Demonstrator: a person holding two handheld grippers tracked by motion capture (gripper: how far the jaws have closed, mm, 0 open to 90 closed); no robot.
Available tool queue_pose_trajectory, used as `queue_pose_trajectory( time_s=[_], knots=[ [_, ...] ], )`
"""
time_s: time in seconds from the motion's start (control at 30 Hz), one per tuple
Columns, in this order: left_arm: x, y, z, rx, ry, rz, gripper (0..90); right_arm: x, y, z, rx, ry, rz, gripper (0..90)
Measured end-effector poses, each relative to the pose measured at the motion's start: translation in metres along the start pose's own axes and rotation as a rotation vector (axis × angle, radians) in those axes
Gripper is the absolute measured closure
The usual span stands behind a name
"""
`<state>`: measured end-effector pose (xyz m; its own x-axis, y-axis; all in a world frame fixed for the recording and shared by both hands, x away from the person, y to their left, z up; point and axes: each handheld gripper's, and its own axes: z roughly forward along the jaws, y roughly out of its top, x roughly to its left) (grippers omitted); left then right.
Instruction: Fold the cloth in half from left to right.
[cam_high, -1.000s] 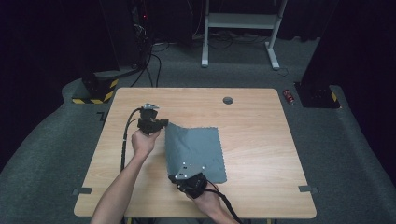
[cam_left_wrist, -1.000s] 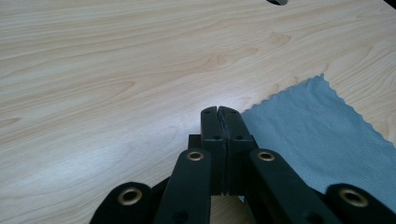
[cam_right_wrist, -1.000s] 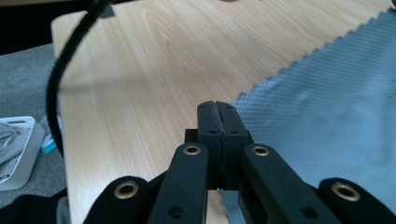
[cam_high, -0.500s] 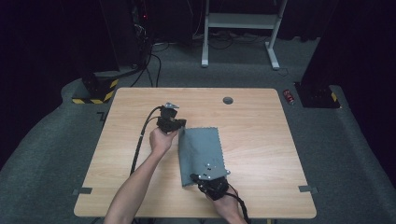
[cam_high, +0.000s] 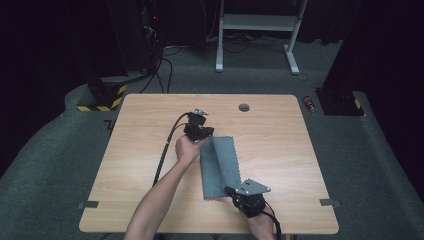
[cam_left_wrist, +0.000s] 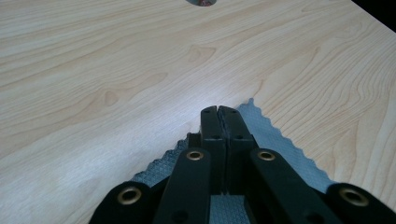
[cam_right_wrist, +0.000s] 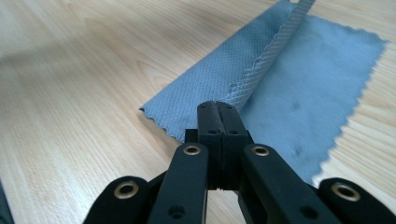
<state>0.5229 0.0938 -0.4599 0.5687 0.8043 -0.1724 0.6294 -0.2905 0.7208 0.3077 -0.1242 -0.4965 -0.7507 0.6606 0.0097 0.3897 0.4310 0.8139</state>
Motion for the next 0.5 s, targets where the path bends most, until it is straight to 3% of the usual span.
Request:
queue_pose_trajectory(
  time_s=[0.17,0.5],
  knots=[
    [-0.014,0.006,0.013,0.016,0.009,0.039,89.4,-0.006,-0.007,-0.004,0.014,-0.025,0.013,90.0],
    [-0.030,0.015,0.032,0.037,0.002,0.061,89.3,-0.018,-0.019,-0.008,0.037,-0.052,0.058,89.9]
  ],
)
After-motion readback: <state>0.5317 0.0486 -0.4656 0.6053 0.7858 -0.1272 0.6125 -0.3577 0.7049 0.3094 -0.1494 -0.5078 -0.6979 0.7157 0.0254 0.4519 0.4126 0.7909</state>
